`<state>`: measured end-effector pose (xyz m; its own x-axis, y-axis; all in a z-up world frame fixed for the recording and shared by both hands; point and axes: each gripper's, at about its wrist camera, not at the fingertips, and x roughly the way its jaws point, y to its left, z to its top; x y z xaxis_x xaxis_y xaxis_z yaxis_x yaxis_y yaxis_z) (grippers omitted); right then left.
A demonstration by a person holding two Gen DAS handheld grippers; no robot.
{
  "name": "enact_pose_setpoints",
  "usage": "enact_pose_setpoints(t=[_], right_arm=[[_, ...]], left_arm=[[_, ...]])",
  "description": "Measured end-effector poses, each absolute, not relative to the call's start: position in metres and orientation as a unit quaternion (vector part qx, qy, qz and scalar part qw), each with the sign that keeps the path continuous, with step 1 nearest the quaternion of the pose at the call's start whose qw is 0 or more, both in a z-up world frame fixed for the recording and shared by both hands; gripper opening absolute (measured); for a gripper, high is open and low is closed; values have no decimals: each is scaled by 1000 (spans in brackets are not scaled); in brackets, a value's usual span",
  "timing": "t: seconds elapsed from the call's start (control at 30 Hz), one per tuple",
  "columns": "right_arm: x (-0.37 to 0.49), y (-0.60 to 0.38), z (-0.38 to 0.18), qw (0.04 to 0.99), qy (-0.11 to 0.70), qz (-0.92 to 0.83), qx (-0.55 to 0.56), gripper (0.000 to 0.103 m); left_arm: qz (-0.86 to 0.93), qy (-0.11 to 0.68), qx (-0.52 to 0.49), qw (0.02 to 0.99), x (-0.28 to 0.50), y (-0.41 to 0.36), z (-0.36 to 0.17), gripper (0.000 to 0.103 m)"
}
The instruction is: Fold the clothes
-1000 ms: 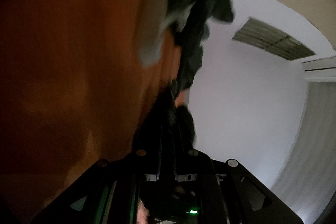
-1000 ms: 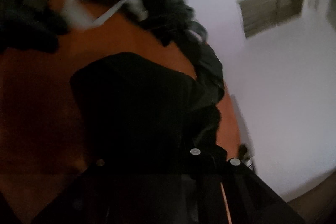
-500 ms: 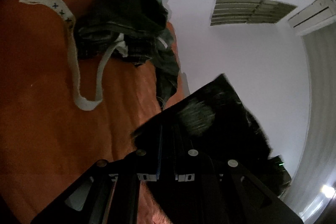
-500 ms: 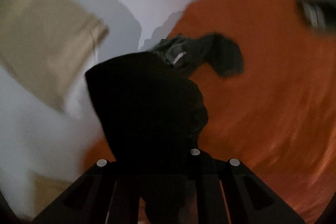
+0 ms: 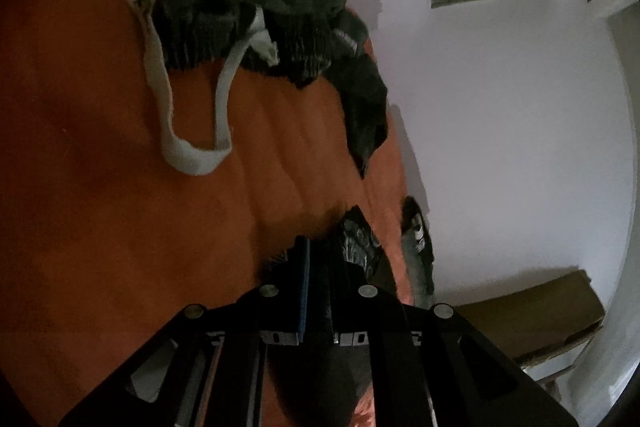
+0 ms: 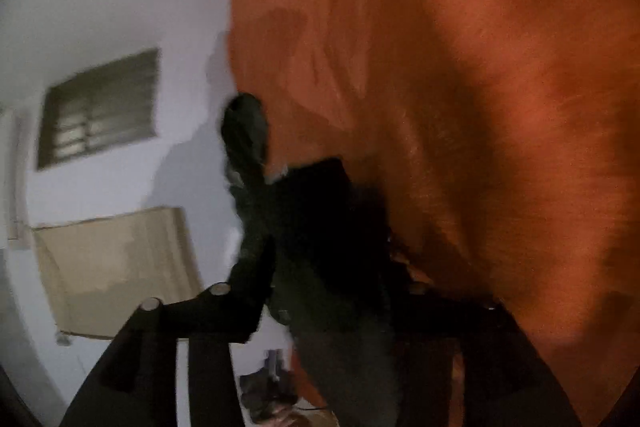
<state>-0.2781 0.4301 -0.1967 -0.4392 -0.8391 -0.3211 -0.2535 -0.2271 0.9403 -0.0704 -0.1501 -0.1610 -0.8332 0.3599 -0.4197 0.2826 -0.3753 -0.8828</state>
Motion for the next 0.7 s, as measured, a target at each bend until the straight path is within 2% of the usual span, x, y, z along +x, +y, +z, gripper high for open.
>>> enact_pose_setpoints(t=[0.07, 0.17, 0.33, 0.43, 0.57, 0.7], right_arm=[[-265, 441, -182, 227, -565, -638, 471, 55], [-244, 429, -141, 235, -505, -674, 485, 55], [-198, 328, -69, 257, -340, -754, 499, 54], [-175, 244, -52, 211, -219, -807, 507, 54], [-149, 231, -84, 158, -208, -818, 513, 54], [-122, 225, -121, 106, -209, -823, 517, 40]], left_arm=[[778, -550, -303, 33, -76, -141, -164, 9], [779, -530, -331, 58, -85, -124, -162, 9], [788, -481, -367, 113, -102, -85, -137, 10], [804, -387, -437, 109, -130, -50, -122, 11], [806, -299, -503, 90, -159, -23, -138, 11], [825, -249, -506, 33, -157, -42, -162, 11]])
